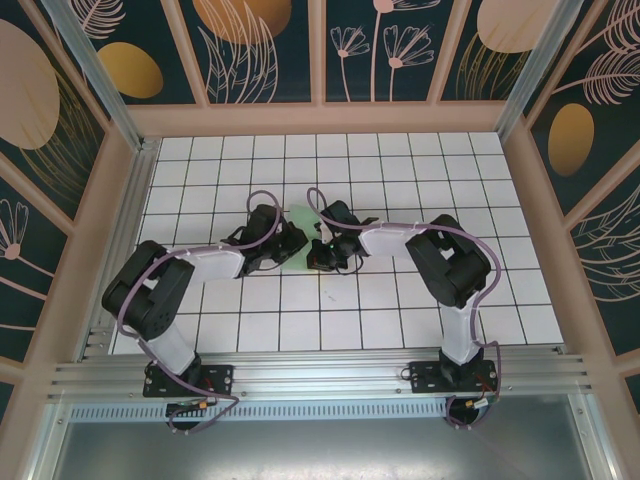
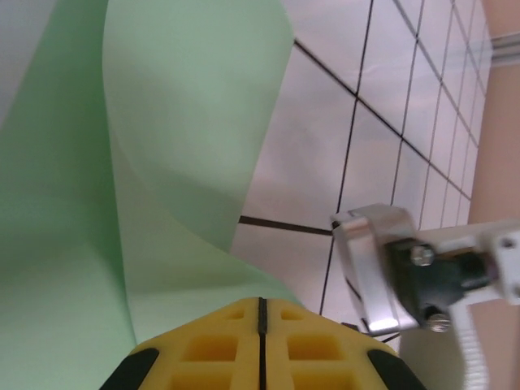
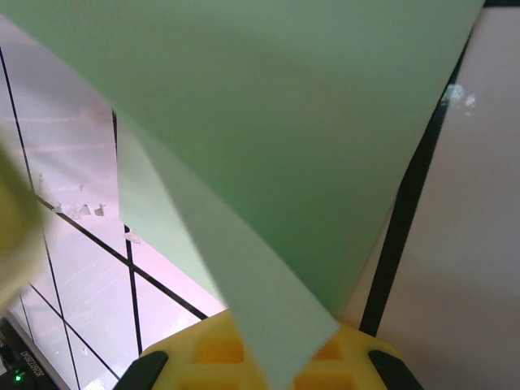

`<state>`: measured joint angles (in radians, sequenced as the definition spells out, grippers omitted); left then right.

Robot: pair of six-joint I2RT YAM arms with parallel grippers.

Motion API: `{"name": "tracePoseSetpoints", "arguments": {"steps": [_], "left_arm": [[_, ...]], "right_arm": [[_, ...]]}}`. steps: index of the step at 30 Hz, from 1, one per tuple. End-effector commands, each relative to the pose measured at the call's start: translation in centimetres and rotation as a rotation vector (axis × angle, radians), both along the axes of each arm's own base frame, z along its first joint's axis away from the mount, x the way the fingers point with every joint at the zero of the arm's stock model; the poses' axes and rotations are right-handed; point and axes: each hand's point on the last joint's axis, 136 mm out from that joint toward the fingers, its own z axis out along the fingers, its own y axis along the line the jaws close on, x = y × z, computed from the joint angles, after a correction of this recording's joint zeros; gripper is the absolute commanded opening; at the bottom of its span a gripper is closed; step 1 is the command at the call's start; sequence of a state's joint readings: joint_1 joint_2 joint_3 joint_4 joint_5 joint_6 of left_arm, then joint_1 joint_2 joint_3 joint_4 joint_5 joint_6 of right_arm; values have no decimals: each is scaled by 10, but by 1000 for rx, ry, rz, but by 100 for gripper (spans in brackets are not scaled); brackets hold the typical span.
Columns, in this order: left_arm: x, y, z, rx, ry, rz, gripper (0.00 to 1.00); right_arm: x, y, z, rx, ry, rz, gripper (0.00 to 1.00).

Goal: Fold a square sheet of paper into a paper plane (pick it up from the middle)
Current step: Fold the triangle a second time at the center of the table.

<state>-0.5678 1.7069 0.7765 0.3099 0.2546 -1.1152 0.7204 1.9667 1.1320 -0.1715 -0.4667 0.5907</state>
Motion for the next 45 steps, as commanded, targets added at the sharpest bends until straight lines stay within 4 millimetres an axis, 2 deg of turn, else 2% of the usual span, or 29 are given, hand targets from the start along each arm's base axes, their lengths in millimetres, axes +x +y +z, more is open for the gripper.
{"name": "tracePoseSetpoints", "arguments": {"steps": [1, 8, 15, 23, 27, 31, 38, 45], "left_arm": [[1, -1, -16, 40, 34, -13, 9], [2, 5, -38, 82, 95, 28, 7], [6, 24, -50, 164, 129, 115, 7], [14, 36, -57, 206, 144, 161, 8], [19, 49, -60, 228, 151, 190, 8], [28, 61, -60, 251, 145, 208, 8], [47, 71, -63, 282, 136, 211, 10], [59, 104, -68, 329, 142, 250, 10]], "right_arm": [[-33, -43, -64, -235, 154, -39, 0], [-36, -49, -70, -266, 173, -46, 0], [-41, -58, -80, -319, 195, -58, 0], [-46, -65, -86, -353, 203, -63, 0], [-47, -67, -87, -360, 206, -64, 0], [-50, -69, -90, -370, 211, -60, 0], [-53, -72, -92, -380, 216, -59, 0], [-54, -72, -90, -375, 212, -56, 0]]}}
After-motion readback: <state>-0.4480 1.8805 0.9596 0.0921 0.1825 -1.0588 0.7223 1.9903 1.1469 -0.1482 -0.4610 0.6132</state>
